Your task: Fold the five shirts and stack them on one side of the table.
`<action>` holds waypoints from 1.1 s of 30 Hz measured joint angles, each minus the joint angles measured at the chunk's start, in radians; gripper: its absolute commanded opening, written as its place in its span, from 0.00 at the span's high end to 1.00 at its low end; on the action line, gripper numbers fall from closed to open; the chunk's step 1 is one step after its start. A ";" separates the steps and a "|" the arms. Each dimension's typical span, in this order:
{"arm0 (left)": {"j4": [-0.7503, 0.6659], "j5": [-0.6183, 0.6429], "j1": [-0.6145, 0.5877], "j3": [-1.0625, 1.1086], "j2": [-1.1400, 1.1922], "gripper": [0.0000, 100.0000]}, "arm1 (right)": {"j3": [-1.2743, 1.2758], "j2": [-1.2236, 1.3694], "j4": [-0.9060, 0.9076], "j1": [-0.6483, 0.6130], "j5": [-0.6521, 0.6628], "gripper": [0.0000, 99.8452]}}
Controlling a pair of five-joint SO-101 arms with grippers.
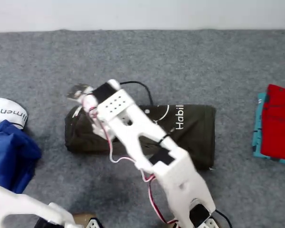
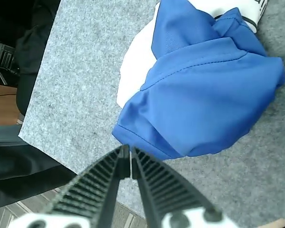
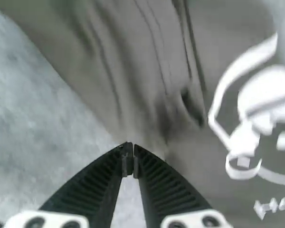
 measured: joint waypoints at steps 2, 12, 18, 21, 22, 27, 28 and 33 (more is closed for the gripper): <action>0.000 0.000 0.000 0.000 0.000 0.98 | 0.097 -0.040 0.000 0.021 -0.011 0.99; 0.000 0.000 0.000 0.000 0.000 0.98 | 0.158 0.018 -0.084 0.026 -0.017 0.99; 0.000 0.000 0.000 0.000 0.000 0.98 | 0.190 0.061 -0.002 0.028 -0.017 0.99; 0.000 0.000 0.000 0.000 0.000 0.98 | 0.219 0.038 0.000 0.028 -0.017 0.99; 0.000 0.000 0.000 0.000 0.000 0.98 | 0.221 0.012 0.000 0.028 -0.017 0.99; 0.000 0.000 0.000 0.000 0.000 0.98 | 0.221 -0.118 -0.021 0.049 -0.017 0.99; 0.000 0.000 0.000 0.000 0.000 0.98 | 0.221 -0.126 -0.035 0.060 -0.017 0.99; 0.000 0.000 0.000 0.000 0.000 0.98 | 0.219 -0.100 -0.100 0.106 -0.017 0.99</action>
